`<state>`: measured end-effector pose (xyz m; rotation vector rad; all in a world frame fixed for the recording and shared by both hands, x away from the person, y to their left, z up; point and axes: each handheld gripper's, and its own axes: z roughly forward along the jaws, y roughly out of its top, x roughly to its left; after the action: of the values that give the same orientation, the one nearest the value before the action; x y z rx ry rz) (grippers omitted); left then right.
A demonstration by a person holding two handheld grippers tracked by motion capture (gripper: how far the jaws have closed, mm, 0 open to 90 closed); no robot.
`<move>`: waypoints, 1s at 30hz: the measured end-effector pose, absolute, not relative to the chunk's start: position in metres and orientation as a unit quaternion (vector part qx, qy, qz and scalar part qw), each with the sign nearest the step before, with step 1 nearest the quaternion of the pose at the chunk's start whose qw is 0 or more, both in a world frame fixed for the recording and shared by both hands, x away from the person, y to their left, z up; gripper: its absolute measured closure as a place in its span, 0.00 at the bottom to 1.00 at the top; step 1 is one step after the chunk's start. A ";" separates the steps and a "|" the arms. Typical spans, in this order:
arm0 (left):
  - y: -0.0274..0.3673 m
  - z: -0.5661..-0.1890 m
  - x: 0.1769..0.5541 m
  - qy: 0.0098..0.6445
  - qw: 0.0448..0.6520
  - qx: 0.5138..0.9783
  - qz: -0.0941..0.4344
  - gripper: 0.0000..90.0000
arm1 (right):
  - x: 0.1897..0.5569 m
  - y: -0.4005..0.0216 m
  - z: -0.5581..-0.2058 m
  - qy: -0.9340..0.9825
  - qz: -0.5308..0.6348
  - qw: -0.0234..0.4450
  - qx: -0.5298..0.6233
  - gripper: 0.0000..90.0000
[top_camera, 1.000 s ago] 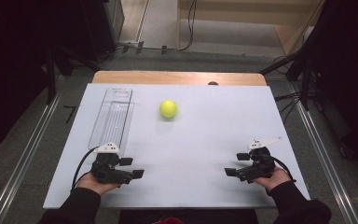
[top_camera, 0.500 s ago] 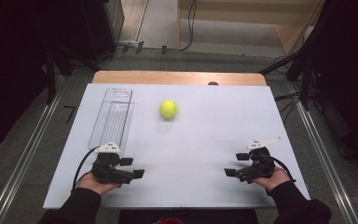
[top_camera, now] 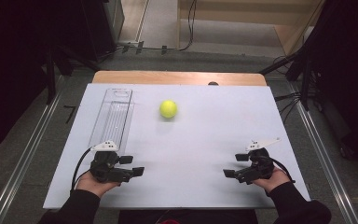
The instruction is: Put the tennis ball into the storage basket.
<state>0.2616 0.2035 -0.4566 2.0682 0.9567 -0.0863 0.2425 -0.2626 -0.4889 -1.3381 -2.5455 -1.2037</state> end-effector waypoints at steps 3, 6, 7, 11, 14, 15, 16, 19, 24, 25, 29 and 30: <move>0.202 -0.456 0.262 0.381 0.417 0.824 -0.033 0.26 | 0.242 -0.263 -0.489 -0.817 -0.386 0.011 -0.428 0.07; 0.199 -0.454 0.262 0.382 0.418 0.824 -0.028 0.26 | 0.242 -0.263 -0.489 -0.818 -0.386 0.011 -0.427 0.07; 0.197 -0.453 0.262 0.380 0.416 0.826 -0.023 0.26 | 0.242 -0.264 -0.489 -0.818 -0.386 0.012 -0.427 0.07; 0.191 -0.453 0.263 0.371 0.411 0.833 -0.015 0.24 | 0.242 -0.263 -0.489 -0.817 -0.387 0.010 -0.427 0.07; 0.188 -0.452 0.263 0.370 0.410 0.833 -0.015 0.24 | 0.242 -0.263 -0.490 -0.816 -0.387 0.014 -0.429 0.07; 0.187 -0.451 0.263 0.371 0.412 0.832 -0.014 0.24 | 0.242 -0.263 -0.490 -0.816 -0.387 0.014 -0.429 0.07; 0.186 -0.451 0.263 0.371 0.412 0.832 -0.014 0.24 | 0.242 -0.263 -0.490 -0.816 -0.387 0.014 -0.429 0.07; 0.183 -0.449 0.264 0.370 0.411 0.833 -0.008 0.24 | 0.242 -0.263 -0.490 -0.816 -0.385 0.013 -0.430 0.07; 0.178 -0.446 0.266 0.367 0.418 0.831 -0.004 0.24 | 0.241 -0.265 -0.490 -0.815 -0.386 0.012 -0.432 0.07; 0.175 -0.445 0.268 0.367 0.418 0.831 -0.003 0.24 | 0.241 -0.265 -0.490 -0.815 -0.386 0.012 -0.433 0.07; 0.172 -0.445 0.270 0.366 0.418 0.832 -0.004 0.24 | 0.240 -0.266 -0.490 -0.814 -0.386 0.012 -0.434 0.07; 0.171 -0.445 0.270 0.365 0.415 0.833 -0.003 0.24 | 0.240 -0.266 -0.491 -0.814 -0.385 0.012 -0.434 0.07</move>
<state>0.2704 0.1709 -0.4454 2.0942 0.9181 -0.0065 0.2403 -0.2659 -0.4905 -1.3527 -2.5391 -1.2020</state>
